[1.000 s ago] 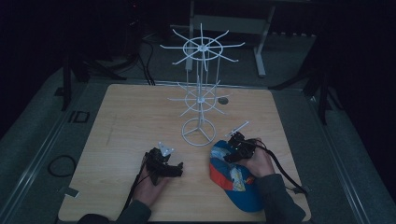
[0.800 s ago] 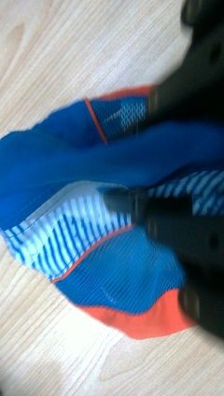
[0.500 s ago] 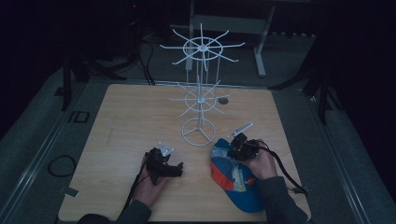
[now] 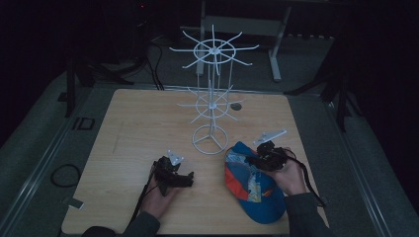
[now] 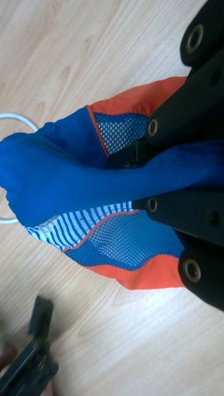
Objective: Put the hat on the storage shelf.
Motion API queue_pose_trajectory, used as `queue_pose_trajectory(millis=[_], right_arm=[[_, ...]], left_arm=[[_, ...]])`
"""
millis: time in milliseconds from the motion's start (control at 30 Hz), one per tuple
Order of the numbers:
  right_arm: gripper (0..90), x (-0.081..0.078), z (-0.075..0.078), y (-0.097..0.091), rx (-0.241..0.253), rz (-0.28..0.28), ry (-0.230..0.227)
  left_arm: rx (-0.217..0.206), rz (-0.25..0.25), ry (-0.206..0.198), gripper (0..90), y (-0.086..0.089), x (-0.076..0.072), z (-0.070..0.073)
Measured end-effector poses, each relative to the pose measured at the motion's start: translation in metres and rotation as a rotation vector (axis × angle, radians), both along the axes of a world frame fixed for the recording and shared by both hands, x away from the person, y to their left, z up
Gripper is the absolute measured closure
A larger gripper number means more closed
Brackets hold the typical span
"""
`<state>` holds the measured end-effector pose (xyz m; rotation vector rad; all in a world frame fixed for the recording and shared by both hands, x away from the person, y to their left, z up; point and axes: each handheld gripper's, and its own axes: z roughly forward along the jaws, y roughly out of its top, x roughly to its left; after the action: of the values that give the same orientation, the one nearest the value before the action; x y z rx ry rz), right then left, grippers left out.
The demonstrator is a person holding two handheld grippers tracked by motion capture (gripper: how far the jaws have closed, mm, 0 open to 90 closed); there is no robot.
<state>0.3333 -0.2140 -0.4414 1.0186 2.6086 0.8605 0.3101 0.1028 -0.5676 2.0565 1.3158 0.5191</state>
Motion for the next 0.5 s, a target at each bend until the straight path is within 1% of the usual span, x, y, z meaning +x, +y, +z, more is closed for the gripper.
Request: queue_pose_trajectory(millis=[100, 267, 500], right_arm=[[88.2, -0.005, 0.008, -0.004, 0.014, 0.0, -0.02], [88.2, -0.011, 0.016, -0.008, 0.026, 0.002, -0.047], [88.4, -0.016, 0.027, -0.011, 0.05, 0.007, -0.066]], left_arm=[[0.001, -0.002, 0.001, 2.6, 0.0, 0.0, 0.0], [0.002, -0.002, 0.002, 2.6, 0.0, 0.0, 0.0], [0.002, -0.002, 0.002, 2.6, 0.0, 0.0, 0.0]])
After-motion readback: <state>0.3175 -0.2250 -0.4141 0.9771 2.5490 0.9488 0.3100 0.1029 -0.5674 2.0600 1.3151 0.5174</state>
